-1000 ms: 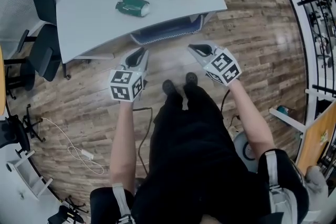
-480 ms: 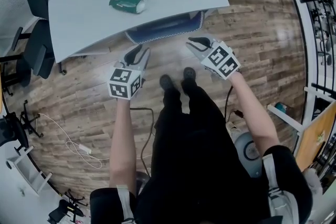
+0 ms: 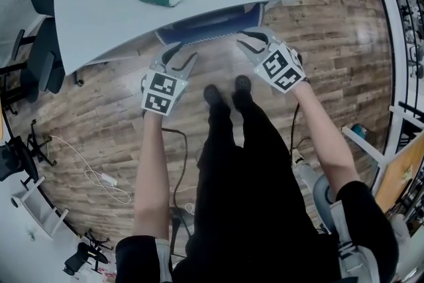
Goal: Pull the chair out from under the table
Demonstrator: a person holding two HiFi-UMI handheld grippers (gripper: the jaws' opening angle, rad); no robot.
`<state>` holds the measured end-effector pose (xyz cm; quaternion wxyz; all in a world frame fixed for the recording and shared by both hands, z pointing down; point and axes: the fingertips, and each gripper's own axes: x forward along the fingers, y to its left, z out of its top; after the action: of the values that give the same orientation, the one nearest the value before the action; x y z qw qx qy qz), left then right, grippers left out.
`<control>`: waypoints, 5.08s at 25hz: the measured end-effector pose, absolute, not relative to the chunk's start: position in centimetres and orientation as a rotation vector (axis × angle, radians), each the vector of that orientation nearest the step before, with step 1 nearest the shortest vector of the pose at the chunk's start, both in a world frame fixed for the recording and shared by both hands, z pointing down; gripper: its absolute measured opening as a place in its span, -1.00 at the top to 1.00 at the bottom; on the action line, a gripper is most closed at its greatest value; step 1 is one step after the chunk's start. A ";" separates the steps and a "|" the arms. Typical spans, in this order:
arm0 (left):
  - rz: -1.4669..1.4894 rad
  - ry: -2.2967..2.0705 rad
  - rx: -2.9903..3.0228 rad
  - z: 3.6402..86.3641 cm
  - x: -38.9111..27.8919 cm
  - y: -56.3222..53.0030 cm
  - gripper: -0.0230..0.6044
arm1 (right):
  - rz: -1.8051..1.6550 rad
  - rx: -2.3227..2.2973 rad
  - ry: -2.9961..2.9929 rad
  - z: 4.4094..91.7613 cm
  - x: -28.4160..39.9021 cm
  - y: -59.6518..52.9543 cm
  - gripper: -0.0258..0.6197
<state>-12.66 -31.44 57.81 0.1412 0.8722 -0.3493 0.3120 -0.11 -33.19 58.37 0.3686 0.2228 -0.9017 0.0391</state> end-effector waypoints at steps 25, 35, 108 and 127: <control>1.184 -0.989 2.554 63.7 -12.0 -34.0 0.38 | -0.263 0.368 -2.172 63.8 -0.5 -35.3 0.53; 1.159 -1.090 2.596 63.9 -12.0 -33.1 0.40 | -0.180 0.419 -2.249 63.9 -0.2 -34.6 0.52; 1.416 -0.817 2.531 66.8 -8.6 -10.3 0.54 | -0.148 0.282 -2.115 67.0 2.7 -11.6 0.59; 1.394 -0.849 2.500 66.0 -6.7 -3.2 0.53 | -0.154 0.250 -2.123 66.2 4.6 -4.7 0.60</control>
<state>-6.68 -3.16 65.99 0.0781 0.8348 -0.2834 0.4655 4.59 -4.67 66.17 0.4789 0.1026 -0.8696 -0.0630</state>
